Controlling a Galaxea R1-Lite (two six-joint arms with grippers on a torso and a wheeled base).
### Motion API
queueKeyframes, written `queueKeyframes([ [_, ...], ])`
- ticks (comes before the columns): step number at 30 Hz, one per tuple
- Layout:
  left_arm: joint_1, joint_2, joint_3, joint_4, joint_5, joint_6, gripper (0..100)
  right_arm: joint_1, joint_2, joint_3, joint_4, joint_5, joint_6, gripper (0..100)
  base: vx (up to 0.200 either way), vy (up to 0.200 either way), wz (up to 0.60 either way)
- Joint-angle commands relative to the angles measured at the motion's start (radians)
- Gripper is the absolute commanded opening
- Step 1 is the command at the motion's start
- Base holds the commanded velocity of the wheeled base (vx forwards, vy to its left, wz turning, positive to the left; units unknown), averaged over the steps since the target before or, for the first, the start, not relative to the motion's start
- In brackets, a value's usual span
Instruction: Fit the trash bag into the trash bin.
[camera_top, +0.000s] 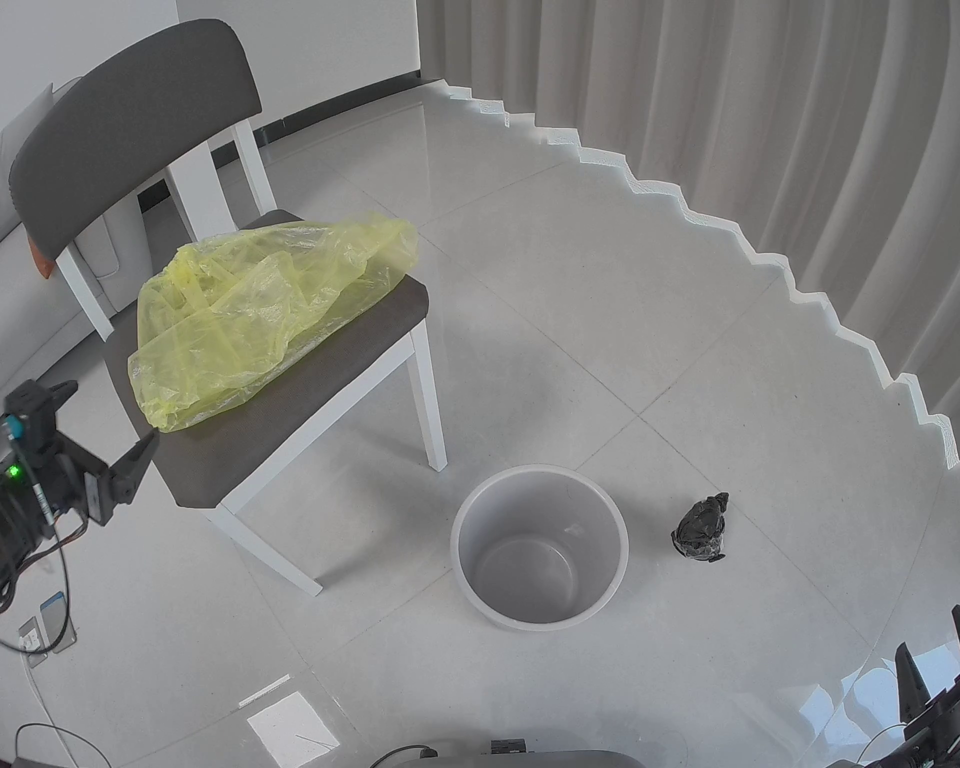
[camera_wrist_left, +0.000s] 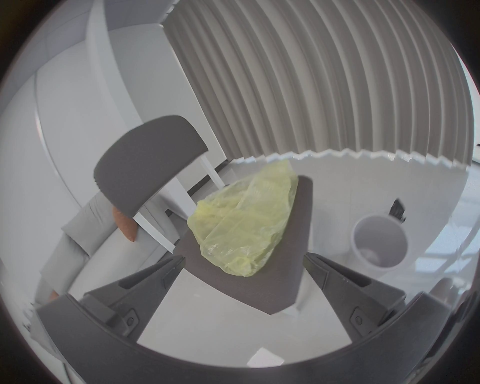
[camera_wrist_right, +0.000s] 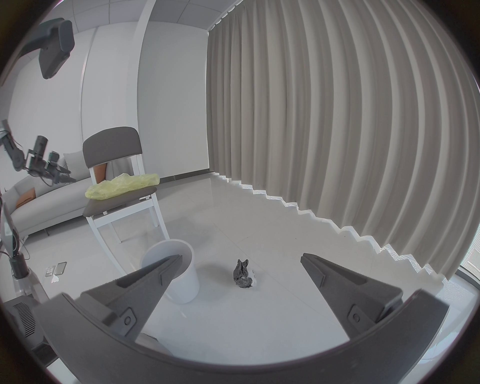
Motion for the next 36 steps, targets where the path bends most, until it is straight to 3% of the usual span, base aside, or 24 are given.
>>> queueKeyframes([
  [1, 0.002, 0.318, -0.076, -0.098, 0.107, 0.117, 100, 0.000, -0.015, 0.018, -0.001, 0.009, -0.001, 100, 0.000, 0.000, 0.00],
  [10, 0.032, 0.374, -0.111, -0.100, 0.159, 0.154, 100, 0.000, -0.015, 0.018, -0.001, 0.007, -0.001, 100, 0.000, 0.000, 0.00],
  [36, 0.037, 0.433, -0.217, -0.103, 0.166, 0.112, 100, 0.000, -0.015, 0.018, -0.001, 0.002, 0.008, 100, 0.000, 0.000, 0.00],
])
